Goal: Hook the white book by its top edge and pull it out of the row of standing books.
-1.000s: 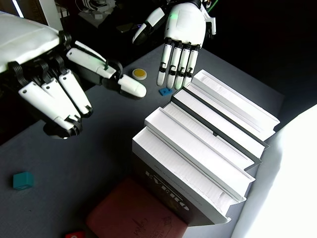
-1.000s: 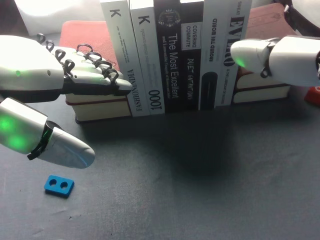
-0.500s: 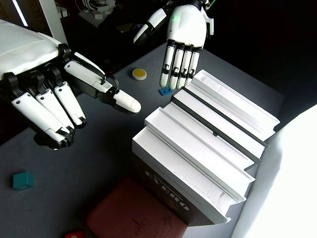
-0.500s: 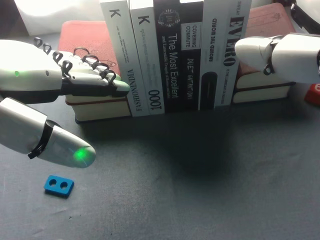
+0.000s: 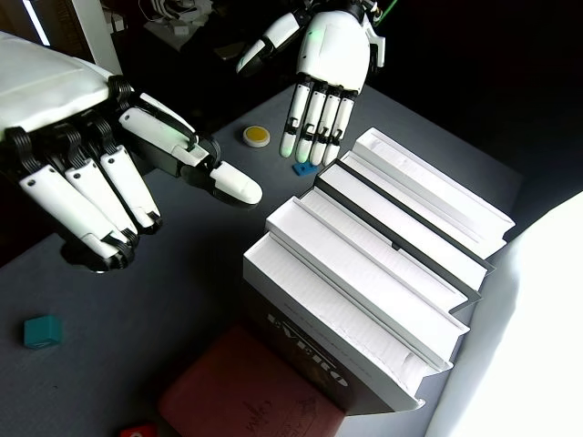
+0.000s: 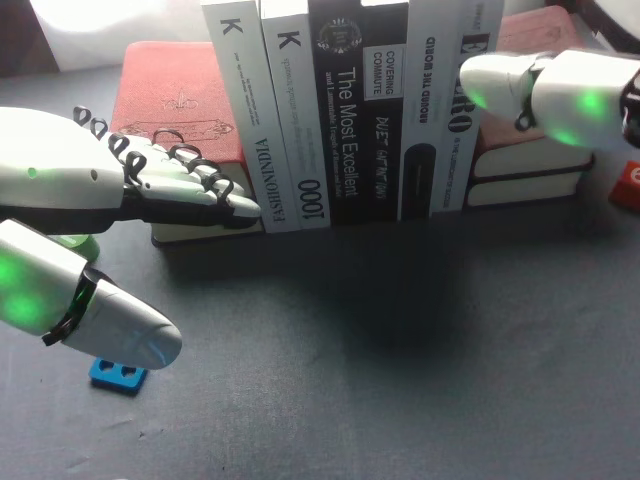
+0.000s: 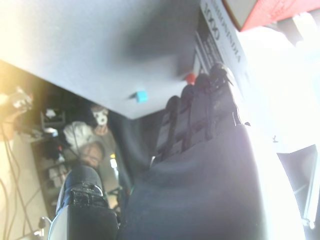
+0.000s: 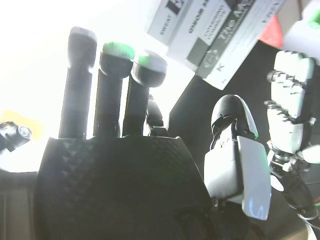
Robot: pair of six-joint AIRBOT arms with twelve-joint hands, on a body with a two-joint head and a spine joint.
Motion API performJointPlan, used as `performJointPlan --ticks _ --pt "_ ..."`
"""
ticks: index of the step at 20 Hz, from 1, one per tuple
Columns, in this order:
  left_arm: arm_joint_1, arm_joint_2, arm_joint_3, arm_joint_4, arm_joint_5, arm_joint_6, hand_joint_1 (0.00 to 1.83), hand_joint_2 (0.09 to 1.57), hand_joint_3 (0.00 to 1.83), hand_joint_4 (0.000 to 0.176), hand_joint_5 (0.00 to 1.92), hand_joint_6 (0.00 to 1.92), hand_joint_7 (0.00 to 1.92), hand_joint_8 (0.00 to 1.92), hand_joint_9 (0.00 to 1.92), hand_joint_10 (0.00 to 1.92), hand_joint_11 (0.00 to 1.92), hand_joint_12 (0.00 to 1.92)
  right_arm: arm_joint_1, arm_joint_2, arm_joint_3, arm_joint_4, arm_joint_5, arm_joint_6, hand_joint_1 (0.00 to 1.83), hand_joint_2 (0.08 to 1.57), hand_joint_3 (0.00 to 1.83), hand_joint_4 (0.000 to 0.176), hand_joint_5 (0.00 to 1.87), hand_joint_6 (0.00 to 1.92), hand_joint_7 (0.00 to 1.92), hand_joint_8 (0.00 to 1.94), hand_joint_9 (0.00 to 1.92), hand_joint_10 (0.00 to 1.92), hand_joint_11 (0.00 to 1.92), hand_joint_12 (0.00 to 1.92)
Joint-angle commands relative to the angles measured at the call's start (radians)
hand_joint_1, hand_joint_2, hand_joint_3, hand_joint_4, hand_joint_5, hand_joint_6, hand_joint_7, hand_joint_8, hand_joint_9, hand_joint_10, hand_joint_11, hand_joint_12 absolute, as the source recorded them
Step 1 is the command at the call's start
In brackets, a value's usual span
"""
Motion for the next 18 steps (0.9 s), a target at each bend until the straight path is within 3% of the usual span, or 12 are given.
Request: performJointPlan --ticks 1,7,10,12,18 --pt "-0.012 0.004 -0.004 -0.045 0.019 -0.005 0.0 1.03 0.02 0.0 0.0 0.0 0.0 0.0 0.0 0.0 0.0 0.0 -0.002 0.001 0.003 -0.067 0.055 0.014 0.0 1.17 0.0 0.0 0.0 0.0 1.0 1.94 0.97 1.92 0.5 1.92" --pt "-0.021 0.005 -0.021 -0.044 0.002 0.012 0.0 1.03 0.01 0.0 0.0 0.0 0.0 0.0 0.0 0.0 0.0 0.0 0.0 -0.052 0.06 -0.066 0.037 0.013 0.0 1.17 0.0 0.0 0.0 0.0 1.03 1.94 1.0 1.92 0.63 1.92" --pt "-0.025 0.005 -0.028 -0.043 -0.005 0.03 0.0 1.03 0.01 0.0 0.0 0.0 0.0 0.0 0.0 0.0 0.0 0.0 0.016 -0.07 0.077 -0.061 0.029 0.007 0.0 1.16 0.0 0.0 0.0 0.0 1.02 1.94 0.98 1.92 0.55 1.92" --pt "-0.028 0.005 -0.027 -0.034 -0.002 0.042 0.0 1.03 0.01 0.0 0.0 0.0 0.0 0.0 0.0 0.0 0.0 0.0 0.015 -0.077 0.082 -0.055 0.02 0.006 0.0 1.17 0.0 0.0 0.0 0.0 1.05 1.94 1.01 1.92 0.66 1.92" --pt "-0.028 0.005 -0.019 -0.029 0.0 0.044 0.0 1.03 0.01 0.0 0.0 0.0 0.0 0.0 0.0 0.0 0.0 0.0 0.016 -0.089 0.09 -0.04 0.013 -0.009 0.0 1.17 0.0 0.0 0.0 0.0 1.02 1.94 0.99 1.92 0.55 1.92"
